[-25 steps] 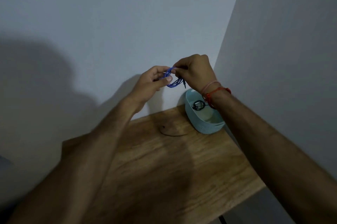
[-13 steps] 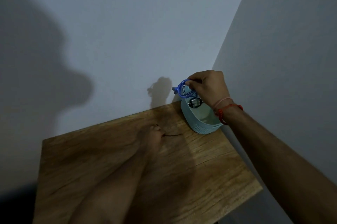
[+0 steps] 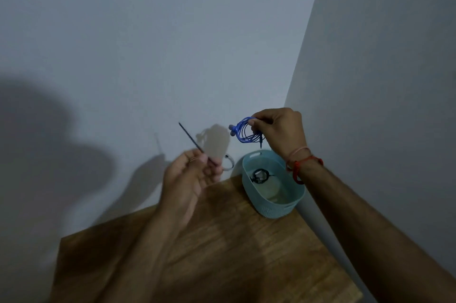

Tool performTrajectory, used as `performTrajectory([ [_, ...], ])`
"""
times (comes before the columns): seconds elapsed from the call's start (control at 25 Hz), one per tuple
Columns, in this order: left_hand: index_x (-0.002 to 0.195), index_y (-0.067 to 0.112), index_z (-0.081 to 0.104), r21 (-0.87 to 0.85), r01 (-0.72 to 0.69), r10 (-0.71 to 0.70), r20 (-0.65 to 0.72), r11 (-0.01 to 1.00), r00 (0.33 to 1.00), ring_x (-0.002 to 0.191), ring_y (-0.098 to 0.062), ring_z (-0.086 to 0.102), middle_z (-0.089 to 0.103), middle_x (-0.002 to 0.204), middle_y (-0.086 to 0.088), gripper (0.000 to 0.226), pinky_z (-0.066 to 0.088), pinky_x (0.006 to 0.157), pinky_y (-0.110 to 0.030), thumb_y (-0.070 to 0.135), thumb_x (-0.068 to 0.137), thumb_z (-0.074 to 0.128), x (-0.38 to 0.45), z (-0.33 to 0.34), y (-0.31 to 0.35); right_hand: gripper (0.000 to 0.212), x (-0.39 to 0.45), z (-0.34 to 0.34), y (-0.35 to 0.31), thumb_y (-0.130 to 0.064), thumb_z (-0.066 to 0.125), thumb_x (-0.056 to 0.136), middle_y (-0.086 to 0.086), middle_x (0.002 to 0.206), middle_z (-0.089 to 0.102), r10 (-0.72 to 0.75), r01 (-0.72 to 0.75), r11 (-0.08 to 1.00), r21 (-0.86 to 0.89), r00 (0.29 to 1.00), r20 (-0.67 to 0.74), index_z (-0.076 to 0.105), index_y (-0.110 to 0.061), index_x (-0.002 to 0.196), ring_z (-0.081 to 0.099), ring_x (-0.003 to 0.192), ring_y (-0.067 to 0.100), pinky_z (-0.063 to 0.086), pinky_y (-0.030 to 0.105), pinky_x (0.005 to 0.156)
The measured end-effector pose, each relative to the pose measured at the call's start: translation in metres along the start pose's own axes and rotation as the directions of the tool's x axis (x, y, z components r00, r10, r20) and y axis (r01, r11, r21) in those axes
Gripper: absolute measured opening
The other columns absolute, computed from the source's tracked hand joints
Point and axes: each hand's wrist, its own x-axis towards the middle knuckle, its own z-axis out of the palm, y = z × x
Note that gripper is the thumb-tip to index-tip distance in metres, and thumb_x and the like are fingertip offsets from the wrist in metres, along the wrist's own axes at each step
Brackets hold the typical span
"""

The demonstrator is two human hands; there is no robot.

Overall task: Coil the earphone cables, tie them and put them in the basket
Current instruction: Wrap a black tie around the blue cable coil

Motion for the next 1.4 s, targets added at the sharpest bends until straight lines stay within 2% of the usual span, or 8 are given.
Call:
performTrajectory([
  [0.2,0.116,0.005,0.061,-0.085,-0.118,0.125,0.074,0.989,0.989,0.075,-0.021,0.077,0.078,0.085,-0.013,0.017,0.063,0.068,-0.028,0.0,0.1,0.057,-0.018,0.046,0.111,0.009,0.002,-0.015,-0.055,-0.019,0.074,0.088,-0.006,0.068,0.074,-0.164,0.165,0.986,0.024,0.986,-0.015,0.082,-0.015,0.09,0.07,0.067,0.011,0.055,0.023,0.069],
  [0.36,0.115,-0.002,0.065,0.052,-0.07,0.069,0.03,0.996,0.997,0.072,-0.022,0.079,0.079,0.083,-0.015,0.018,0.064,0.066,-0.028,-0.001,0.098,0.061,-0.026,0.056,0.128,0.009,0.002,-0.024,-0.084,-0.019,0.075,0.087,-0.01,0.066,0.07,-0.251,0.252,0.967,0.029,0.967,-0.049,0.082,-0.015,0.088,0.068,0.071,0.006,0.051,0.015,0.066],
  [0.68,0.102,-0.002,0.066,0.014,-0.015,0.015,0.007,1.0,1.0,0.065,-0.021,0.078,0.078,0.075,-0.015,0.008,0.063,0.061,-0.026,-0.003,0.097,0.06,-0.024,0.065,0.148,0.008,-0.009,-0.03,-0.094,-0.018,0.075,0.088,-0.002,0.076,0.078,-0.354,0.356,0.933,0.058,0.934,-0.049,0.082,-0.015,0.09,0.068,0.075,0.009,0.051,0.018,0.066],
  [0.84,0.099,0.0,0.063,-0.047,-0.107,0.105,-0.038,0.993,0.994,0.069,-0.023,0.079,0.078,0.075,-0.014,0.006,0.063,0.064,-0.028,-0.003,0.099,0.057,-0.021,0.067,0.145,0.006,-0.013,-0.03,-0.093,-0.018,0.076,0.087,-0.002,0.083,0.079,-0.426,0.427,0.904,-0.005,0.902,-0.074,0.081,-0.017,0.089,0.07,0.071,0.01,0.054,0.027,0.068],
  [0.96,0.102,0.003,0.063,-0.024,-0.2,0.199,-0.055,0.979,0.979,0.078,-0.024,0.08,0.079,0.085,-0.013,0.008,0.063,0.07,-0.028,-0.002,0.101,0.057,-0.021,0.068,0.141,0.006,-0.015,-0.03,-0.093,-0.014,0.077,0.086,0.005,0.096,0.08,-0.376,0.38,0.924,0.048,0.923,-0.085,0.082,-0.015,0.089,0.075,0.088,0.008,0.054,0.019,0.079],
  [1.08,0.102,0.008,0.065,0.19,-0.43,0.448,-0.063,0.883,0.892,0.083,-0.02,0.078,0.081,0.091,-0.005,0.009,0.062,0.074,-0.026,0.001,0.101,0.059,-0.02,0.068,0.133,0.007,-0.015,-0.033,-0.095,-0.013,0.076,0.087,0.003,0.089,0.08,-0.27,0.272,0.943,0.191,0.962,-0.038,0.082,-0.013,0.091,0.075,0.071,0.007,0.057,0.017,0.074],
  [1.24,0.101,0.012,0.067,0.507,-0.658,0.744,0.049,0.556,0.666,0.094,-0.009,0.076,0.081,0.099,0.006,0.005,0.058,0.079,-0.021,0.009,0.098,0.067,-0.021,0.07,0.116,0.006,-0.014,-0.036,-0.097,-0.007,0.073,0.089,0.009,0.083,0.078,-0.128,0.083,0.868,0.49,0.99,0.059,0.079,-0.008,0.091,0.077,0.075,0.022,0.063,0.036,0.075],
  [1.4,0.101,0.016,0.072,0.514,-0.654,0.727,0.082,0.555,0.682,0.101,-0.01,0.075,0.079,0.102,0.008,0.011,0.062,0.09,-0.036,0.011,0.093,0.075,-0.023,0.075,0.1,0.01,-0.016,-0.041,-0.102,0.0,0.073,0.087,0.014,0.087,0.079,-0.047,0.01,0.74,0.673,0.998,0.037,0.079,-0.003,0.094,0.076,0.083,0.03,0.062,0.039,0.082],
])
